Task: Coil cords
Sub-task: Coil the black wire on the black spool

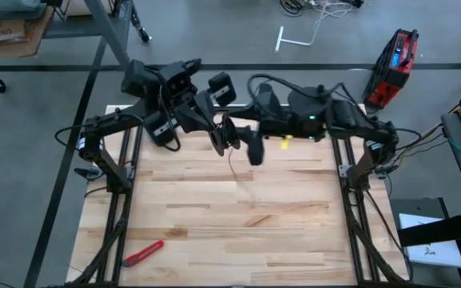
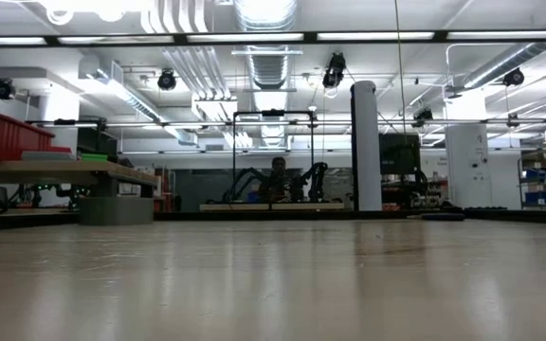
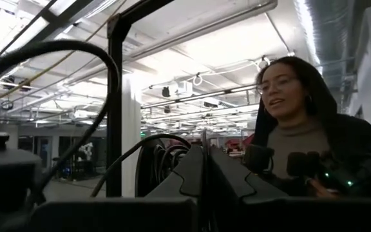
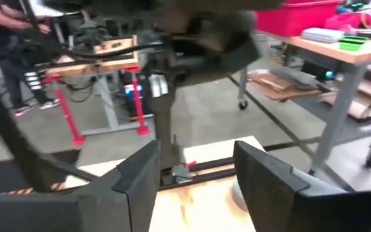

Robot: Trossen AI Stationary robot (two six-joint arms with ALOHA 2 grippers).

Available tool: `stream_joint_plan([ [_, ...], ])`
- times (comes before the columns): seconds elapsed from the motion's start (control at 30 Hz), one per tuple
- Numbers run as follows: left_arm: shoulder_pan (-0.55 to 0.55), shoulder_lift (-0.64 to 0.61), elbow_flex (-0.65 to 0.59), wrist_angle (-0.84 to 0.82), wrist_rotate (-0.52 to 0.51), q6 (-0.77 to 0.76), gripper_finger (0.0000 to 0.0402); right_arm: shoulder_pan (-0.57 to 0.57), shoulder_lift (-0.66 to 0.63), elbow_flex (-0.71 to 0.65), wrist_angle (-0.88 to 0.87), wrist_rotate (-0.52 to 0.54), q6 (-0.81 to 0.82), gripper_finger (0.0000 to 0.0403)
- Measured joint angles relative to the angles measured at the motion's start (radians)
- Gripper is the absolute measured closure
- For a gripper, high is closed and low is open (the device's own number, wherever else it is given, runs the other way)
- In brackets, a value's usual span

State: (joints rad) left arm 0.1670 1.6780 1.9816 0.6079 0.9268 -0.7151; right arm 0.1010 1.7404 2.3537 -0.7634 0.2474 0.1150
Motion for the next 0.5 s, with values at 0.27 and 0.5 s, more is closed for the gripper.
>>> stream_joint_plan([
  [0.27, -0.030, 0.000, 0.001, 0.063, -0.015, 0.004, 0.0395, -0.003, 0.018, 0.002, 0.034, 0.042, -0.036, 0.0323],
  [0.5, -0.040, -0.002, 0.002, 0.244, -0.153, 0.000, 0.0395, 0.016, -0.002, 0.003, 0.157, 0.068, -0.083, 0.0399],
])
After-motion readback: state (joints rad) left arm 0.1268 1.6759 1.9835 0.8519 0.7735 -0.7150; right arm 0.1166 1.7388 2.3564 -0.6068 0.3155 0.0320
